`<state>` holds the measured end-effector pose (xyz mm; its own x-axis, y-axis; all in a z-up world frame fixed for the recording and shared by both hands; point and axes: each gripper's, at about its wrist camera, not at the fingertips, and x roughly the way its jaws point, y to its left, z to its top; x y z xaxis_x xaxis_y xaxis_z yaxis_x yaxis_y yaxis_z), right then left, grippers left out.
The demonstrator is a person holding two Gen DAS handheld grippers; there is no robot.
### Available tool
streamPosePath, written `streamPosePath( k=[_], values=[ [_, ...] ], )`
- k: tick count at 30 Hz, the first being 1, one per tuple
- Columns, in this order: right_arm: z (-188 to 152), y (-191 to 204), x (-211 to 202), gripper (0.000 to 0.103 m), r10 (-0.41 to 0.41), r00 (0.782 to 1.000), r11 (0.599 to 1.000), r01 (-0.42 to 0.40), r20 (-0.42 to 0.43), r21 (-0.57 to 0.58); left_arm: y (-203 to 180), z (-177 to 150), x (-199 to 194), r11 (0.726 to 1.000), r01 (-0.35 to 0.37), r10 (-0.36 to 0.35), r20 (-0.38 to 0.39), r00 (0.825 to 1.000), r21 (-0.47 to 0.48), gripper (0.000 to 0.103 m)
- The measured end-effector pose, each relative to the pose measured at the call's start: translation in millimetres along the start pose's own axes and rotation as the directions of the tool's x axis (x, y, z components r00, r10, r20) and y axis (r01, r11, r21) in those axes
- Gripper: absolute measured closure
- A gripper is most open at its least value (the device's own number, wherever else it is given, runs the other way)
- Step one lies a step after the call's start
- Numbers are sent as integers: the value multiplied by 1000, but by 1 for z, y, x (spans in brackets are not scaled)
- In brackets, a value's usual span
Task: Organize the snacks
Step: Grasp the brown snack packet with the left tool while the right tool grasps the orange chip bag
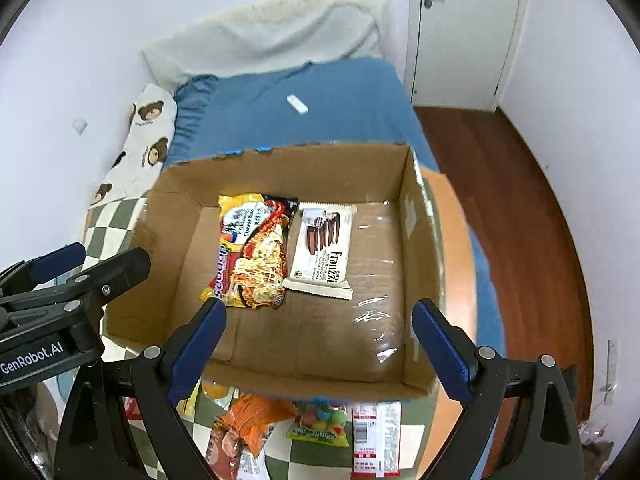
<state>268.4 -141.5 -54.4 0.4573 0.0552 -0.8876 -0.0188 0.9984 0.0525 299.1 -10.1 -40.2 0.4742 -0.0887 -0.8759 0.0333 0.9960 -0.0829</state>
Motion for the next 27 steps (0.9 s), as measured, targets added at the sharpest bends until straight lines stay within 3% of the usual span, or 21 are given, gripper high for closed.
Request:
streamPosePath(
  k=[6,11,15,18,21,25,27],
  values=[
    [-19,6,-41,7,4,997,1000,-3,74,-3,0,-19,-38,1000,8,-8,61,998,2,8],
    [-41,9,-64,7,48,995,999,-50,87,16,9,-43,-54,1000,6,-5,72,997,-14,8],
    [-71,9,-58,7,93,995,995,-94,33,45,19,-76,-49,1000,-8,9,22,1000,-30,8],
    [-101,4,-37,9,119,992,990,-116,-42,81,26,-109,-25,999,-20,18,-74,997,-29,8],
    [-134,-7,-8,33,132,983,985,-115,-130,132,29,-147,23,999,13,-21,-252,968,-35,8],
    [-167,-27,19,34,133,971,975,-92,-199,200,23,-179,73,999,27,-34,-384,923,-23,8],
    [-177,-39,28,34,140,966,967,-86,-218,239,18,-192,103,999,38,-45,-454,890,-24,8]
  ],
)
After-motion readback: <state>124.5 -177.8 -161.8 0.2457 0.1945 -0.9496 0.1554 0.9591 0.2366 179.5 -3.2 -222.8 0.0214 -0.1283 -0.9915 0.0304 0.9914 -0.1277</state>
